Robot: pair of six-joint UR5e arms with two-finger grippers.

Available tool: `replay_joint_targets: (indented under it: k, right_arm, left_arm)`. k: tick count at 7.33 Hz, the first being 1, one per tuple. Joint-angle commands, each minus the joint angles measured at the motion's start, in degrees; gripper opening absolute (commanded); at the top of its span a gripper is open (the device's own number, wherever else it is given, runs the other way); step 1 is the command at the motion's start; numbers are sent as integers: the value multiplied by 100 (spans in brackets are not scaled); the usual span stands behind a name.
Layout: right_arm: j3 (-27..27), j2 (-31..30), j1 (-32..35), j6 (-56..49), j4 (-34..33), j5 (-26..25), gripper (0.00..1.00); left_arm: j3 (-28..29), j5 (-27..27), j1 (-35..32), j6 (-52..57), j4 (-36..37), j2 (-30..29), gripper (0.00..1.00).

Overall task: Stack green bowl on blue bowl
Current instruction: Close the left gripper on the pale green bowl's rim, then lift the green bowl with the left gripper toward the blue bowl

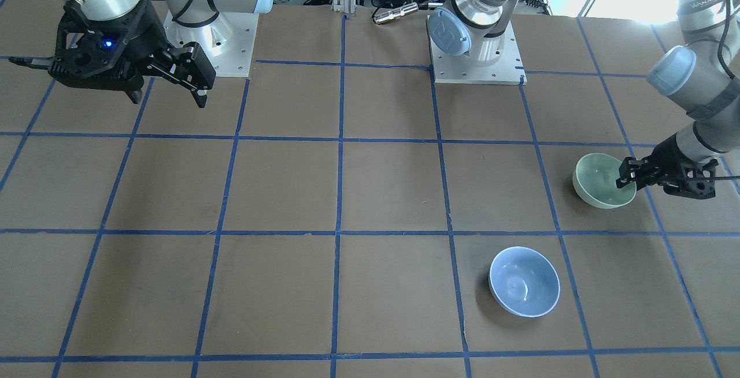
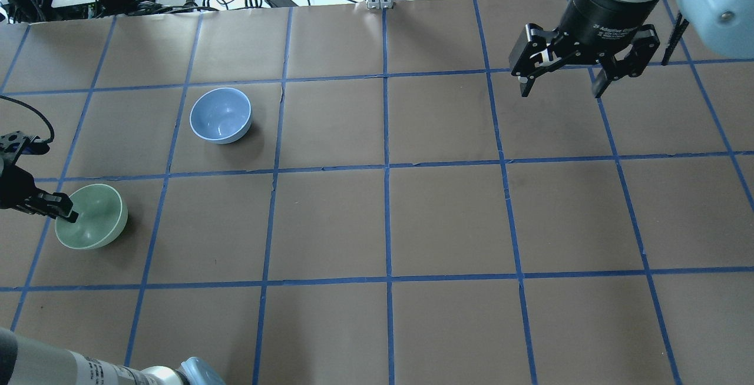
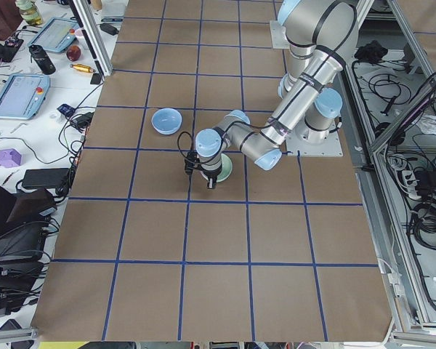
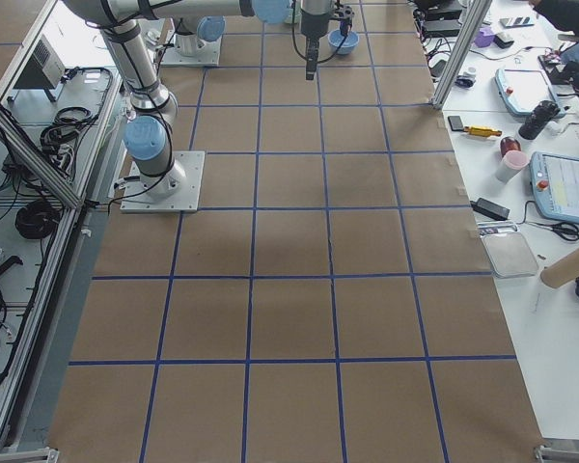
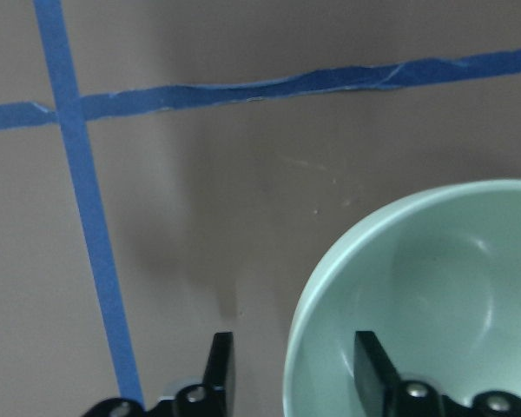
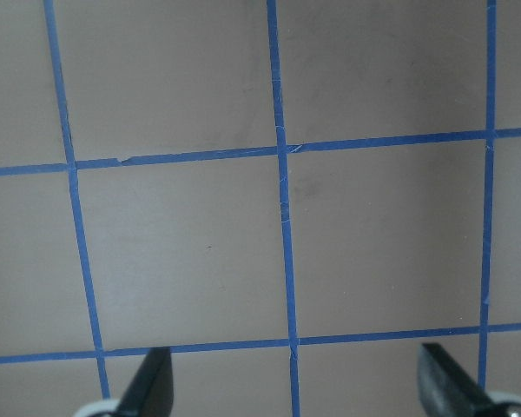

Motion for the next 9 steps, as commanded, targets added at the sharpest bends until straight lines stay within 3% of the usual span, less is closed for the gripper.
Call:
replay_joint_targets:
  k: [1,5,9]
  right_arm:
    - [0,0,0,1,1,0,100]
    - [0,0,0,1,1,0,100]
    - [0,0,0,1,-8,0,100]
  left_arm:
    - [8,1,0,-18,-90,27,0]
    - [552,-122,-192,-359,-450,195,0]
    - [1833,-95,-1957,-2422,-1609,125,0]
